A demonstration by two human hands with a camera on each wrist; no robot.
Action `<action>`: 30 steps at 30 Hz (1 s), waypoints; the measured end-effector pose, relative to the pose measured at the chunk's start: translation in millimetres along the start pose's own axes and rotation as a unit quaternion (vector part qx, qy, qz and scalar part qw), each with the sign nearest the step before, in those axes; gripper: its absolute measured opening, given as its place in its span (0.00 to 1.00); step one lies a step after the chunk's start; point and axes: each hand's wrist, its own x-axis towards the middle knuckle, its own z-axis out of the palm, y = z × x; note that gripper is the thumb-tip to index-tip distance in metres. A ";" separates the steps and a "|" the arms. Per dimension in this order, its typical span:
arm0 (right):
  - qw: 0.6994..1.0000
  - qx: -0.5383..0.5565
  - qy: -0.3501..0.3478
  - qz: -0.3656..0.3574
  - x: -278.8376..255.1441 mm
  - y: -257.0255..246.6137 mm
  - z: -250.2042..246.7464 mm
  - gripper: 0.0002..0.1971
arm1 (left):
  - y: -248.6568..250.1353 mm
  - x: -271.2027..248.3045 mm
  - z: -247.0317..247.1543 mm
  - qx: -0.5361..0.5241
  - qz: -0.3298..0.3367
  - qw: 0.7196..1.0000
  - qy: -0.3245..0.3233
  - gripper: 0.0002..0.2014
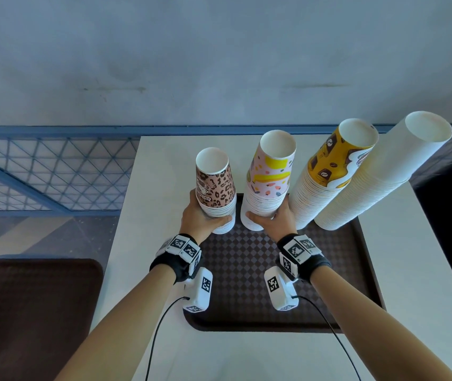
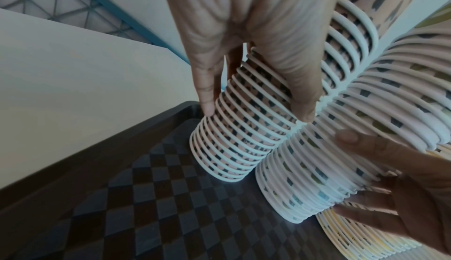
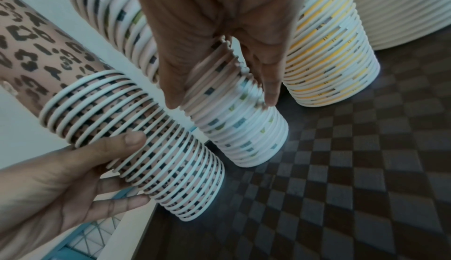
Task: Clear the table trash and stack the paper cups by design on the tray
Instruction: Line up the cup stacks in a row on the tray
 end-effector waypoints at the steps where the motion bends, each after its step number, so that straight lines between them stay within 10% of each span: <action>1: 1.000 -0.001 0.002 0.003 -0.7 -0.4 0.0 0.43 | -0.1 -0.6 0.6 0.000 0.000 1.000 0.005 0.45; 23: 1.000 0.030 0.006 -0.007 -5.3 4.8 2.7 0.48 | 4.3 -7.0 8.4 0.005 -0.005 1.000 0.029 0.46; 27: 0.996 0.029 -0.077 0.027 -26.4 22.1 -7.8 0.55 | -8.9 -24.9 12.2 -0.051 -0.036 0.998 0.006 0.51; 30: 0.985 -0.008 -0.158 0.074 -54.2 50.8 -28.5 0.41 | -19.0 -57.4 27.8 -0.063 -0.072 0.994 0.055 0.43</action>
